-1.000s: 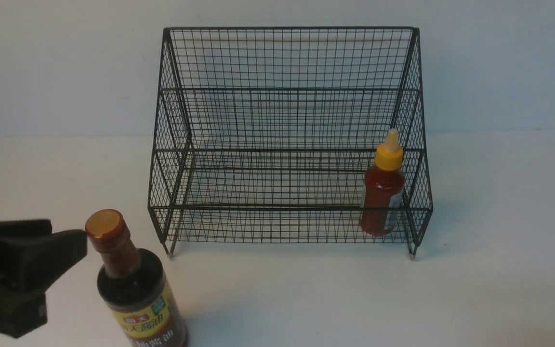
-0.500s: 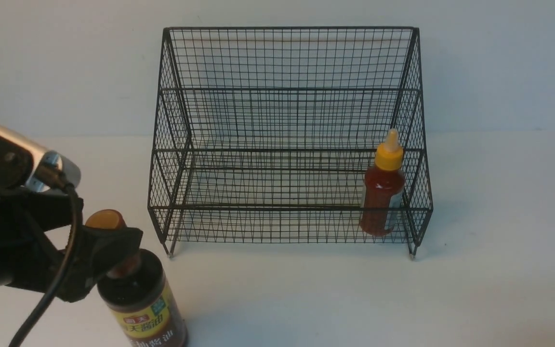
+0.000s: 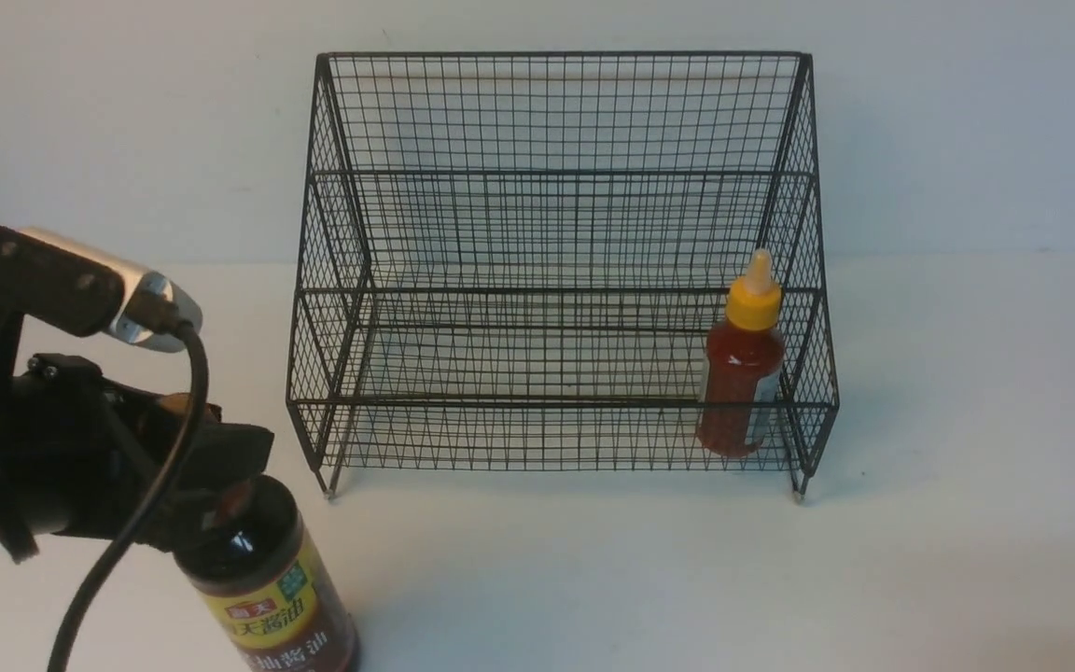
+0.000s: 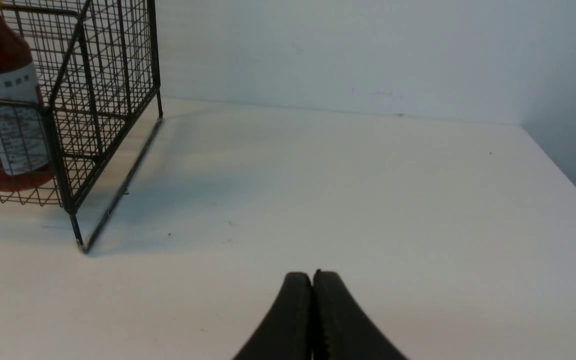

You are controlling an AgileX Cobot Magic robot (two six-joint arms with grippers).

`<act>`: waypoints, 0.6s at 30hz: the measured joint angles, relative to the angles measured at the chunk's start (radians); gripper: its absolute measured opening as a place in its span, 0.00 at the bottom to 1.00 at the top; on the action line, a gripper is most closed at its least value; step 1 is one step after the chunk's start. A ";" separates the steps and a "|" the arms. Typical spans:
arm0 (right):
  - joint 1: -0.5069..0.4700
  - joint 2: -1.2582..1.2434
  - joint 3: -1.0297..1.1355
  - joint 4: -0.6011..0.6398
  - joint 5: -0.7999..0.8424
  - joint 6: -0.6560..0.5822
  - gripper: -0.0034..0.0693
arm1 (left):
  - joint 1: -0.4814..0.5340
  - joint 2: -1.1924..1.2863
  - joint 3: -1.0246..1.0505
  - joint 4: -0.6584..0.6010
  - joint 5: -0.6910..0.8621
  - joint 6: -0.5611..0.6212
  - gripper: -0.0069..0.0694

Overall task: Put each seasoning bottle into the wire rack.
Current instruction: Use the left arm to grab the condiment bottle closest to it, then use the left arm to put the condiment bottle back on the shelf

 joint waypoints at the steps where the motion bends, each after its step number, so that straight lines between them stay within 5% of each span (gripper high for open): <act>1: 0.000 0.000 0.000 0.000 0.000 0.000 0.03 | 0.000 -0.003 -0.014 0.010 0.028 -0.006 0.44; 7: 0.000 0.000 0.000 0.000 0.000 0.000 0.03 | 0.000 -0.016 -0.248 0.026 0.204 -0.105 0.44; 18: 0.000 0.000 0.000 0.000 0.000 0.000 0.03 | 0.000 0.110 -0.758 0.022 0.252 -0.242 0.44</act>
